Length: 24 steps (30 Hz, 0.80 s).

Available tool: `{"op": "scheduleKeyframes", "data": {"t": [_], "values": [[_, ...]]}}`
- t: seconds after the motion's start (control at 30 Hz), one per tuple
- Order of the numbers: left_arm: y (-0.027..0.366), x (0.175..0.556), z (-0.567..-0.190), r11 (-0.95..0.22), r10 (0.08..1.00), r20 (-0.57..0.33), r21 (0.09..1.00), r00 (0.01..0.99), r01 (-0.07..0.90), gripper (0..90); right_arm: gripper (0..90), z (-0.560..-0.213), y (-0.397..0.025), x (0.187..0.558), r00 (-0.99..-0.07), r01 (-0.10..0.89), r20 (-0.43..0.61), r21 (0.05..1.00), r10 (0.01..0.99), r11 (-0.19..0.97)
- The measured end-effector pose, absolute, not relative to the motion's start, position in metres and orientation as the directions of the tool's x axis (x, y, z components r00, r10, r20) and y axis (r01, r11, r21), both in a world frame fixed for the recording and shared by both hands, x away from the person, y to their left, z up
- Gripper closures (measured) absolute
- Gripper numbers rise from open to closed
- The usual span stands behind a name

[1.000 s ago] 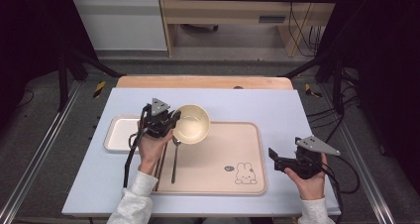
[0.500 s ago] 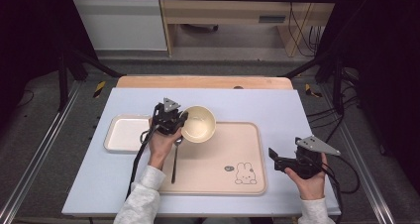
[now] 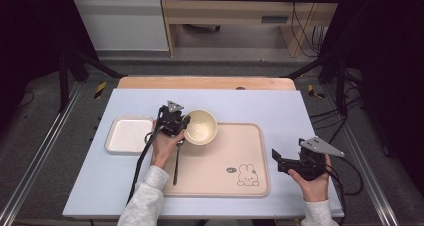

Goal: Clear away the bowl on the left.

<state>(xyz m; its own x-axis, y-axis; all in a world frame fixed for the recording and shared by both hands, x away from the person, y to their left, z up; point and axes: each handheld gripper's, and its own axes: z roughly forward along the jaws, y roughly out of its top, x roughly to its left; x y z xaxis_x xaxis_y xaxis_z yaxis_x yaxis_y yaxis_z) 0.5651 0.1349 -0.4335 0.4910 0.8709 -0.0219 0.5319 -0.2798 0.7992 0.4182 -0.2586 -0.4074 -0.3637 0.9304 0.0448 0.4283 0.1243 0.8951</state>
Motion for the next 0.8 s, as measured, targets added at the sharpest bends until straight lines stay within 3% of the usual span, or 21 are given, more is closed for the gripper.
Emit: {"op": "scheduleKeyframes", "data": {"t": [0.3,0.8], "values": [[0.138,0.571,-0.439,-0.255,0.868,-0.065,0.793,0.492,0.554,82.7,0.6,-0.407,-0.259,0.418,-0.364,0.429,0.046,0.895,0.93,0.123],[0.141,0.577,-0.447,-0.289,0.878,-0.034,0.757,0.477,0.586,82.0,0.6,-0.407,-0.258,0.418,-0.363,0.428,0.045,0.895,0.931,0.124]]}}
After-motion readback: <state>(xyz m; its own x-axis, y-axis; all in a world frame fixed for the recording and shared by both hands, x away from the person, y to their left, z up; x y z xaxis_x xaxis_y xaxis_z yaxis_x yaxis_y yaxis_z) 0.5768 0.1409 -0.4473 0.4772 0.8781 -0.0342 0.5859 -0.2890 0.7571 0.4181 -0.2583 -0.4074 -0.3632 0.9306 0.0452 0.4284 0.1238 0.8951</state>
